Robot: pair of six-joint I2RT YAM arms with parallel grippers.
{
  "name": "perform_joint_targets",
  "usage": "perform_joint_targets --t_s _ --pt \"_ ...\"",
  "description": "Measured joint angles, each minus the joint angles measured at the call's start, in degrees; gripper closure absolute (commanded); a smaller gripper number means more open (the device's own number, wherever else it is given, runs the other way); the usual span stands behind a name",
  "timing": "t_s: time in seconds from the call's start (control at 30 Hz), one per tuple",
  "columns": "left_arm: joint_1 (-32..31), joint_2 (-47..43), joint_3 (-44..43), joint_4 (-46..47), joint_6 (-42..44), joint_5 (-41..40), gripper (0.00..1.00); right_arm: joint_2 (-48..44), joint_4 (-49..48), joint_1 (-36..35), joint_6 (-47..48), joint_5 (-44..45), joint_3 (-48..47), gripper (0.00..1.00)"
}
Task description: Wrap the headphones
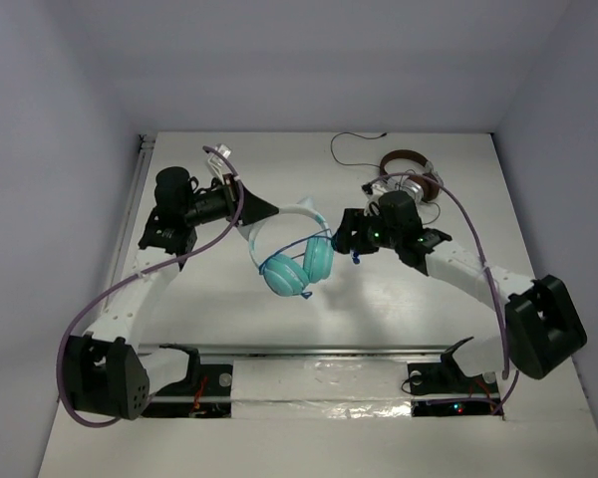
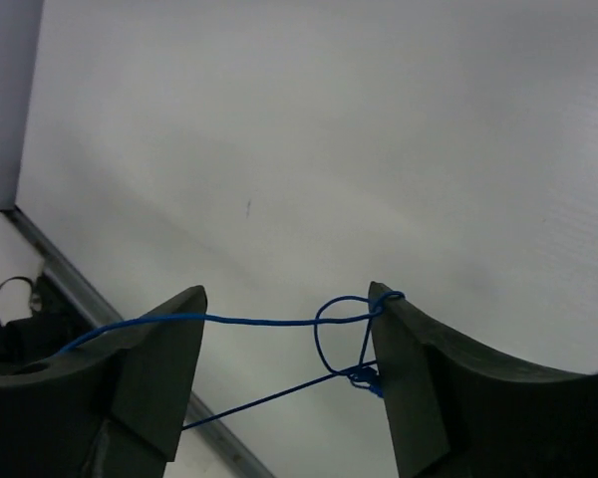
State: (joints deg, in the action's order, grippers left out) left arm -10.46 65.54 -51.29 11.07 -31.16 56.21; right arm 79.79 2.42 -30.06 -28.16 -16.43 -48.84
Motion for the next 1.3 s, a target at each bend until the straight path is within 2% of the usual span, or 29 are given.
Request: perform_joint_targets --t_s 0.07,0.2,0.3,0.33,0.43,0.47,0.57,0.7,0.8,0.83,0.87,0.9,0.93,1.0,1.03,1.07,1.17,1.23,1.3 --pt "1.03 1.55 0.02 3.08 -3.37 0.57 1.00 -3.32 1.60 0.00 -1.14 -0.98 0.83 0.20" --pt "3.67 2.93 0.20 11.04 -10.69 1.27 1.00 -12.44 3.56 0.09 -2.36 -1.70 0.98 0.15" --pt "4.76 3.15 0.20 14.86 -14.05 1.25 1.00 -18.53 4.52 0.11 -3.08 -1.40 0.79 0.17" --pt "4.96 3.21 0.20 15.39 -14.51 1.18 1.00 -20.04 4.68 0.11 -3.67 -1.05 0.72 0.19" --pt "5.05 3.65 0.24 15.63 -14.75 0.42 1.00 -22.99 4.33 0.11 -6.14 0.94 0.81 0.39" --pt "5.05 3.74 0.39 15.56 -14.58 0.00 1.00 -23.58 3.78 0.11 -7.26 1.64 1.01 0.37" --pt "5.05 3.78 1.60 14.95 -14.01 -1.09 1.00 -23.32 1.70 0.13 -10.82 1.55 1.03 0.22" --pt "5.05 3.78 2.21 12.61 -12.94 -2.49 1.00 -19.21 -1.11 0.37 -13.07 -2.73 0.37 0.22" --pt "5.05 3.72 2.16 11.61 -12.76 -3.41 1.00 -18.58 -1.51 0.37 -13.44 -5.92 0.35 0.35" --pt "5.05 3.72 2.03 11.19 -12.83 -3.78 1.00 -18.80 -1.51 0.37 -12.98 -6.49 0.35 0.44" --pt "5.05 3.72 1.79 10.84 -12.85 -4.15 1.00 -19.12 -1.51 0.35 -12.50 -6.78 0.35 0.81" --pt "5.05 3.69 1.49 10.45 -12.87 -4.46 1.00 -19.61 -1.62 0.37 -11.96 -6.88 0.37 0.93" --pt "5.05 3.61 1.11 10.08 -13.11 -4.90 1.00 -20.26 -2.51 0.37 -11.87 -6.88 0.81 0.99" --pt "5.05 3.23 0.22 9.55 -13.84 -5.88 1.00 -22.03 -5.57 0.37 -11.13 -7.04 3.06 0.95" --pt "5.05 2.89 -0.24 9.25 -14.32 -6.47 1.00 -22.75 -7.78 0.37 -10.58 -7.19 4.79 0.86" --pt "5.05 2.45 -0.72 9.18 -14.82 -7.08 1.00 -23.15 -9.99 0.37 -9.94 -7.21 6.58 0.66" --pt "5.05 1.09 -2.47 8.70 -15.96 -8.48 1.00 -21.42 -15.74 0.37 -7.74 -7.26 10.97 0.42" --pt "5.05 0.46 -3.85 8.26 -16.33 -9.33 1.00 -18.56 -19.43 0.37 -6.36 -6.93 13.27 0.35" --pt "5.05 -0.09 -5.05 7.91 -16.61 -10.19 1.00 -15.52 -21.75 0.37 -5.05 -6.23 14.43 0.33"
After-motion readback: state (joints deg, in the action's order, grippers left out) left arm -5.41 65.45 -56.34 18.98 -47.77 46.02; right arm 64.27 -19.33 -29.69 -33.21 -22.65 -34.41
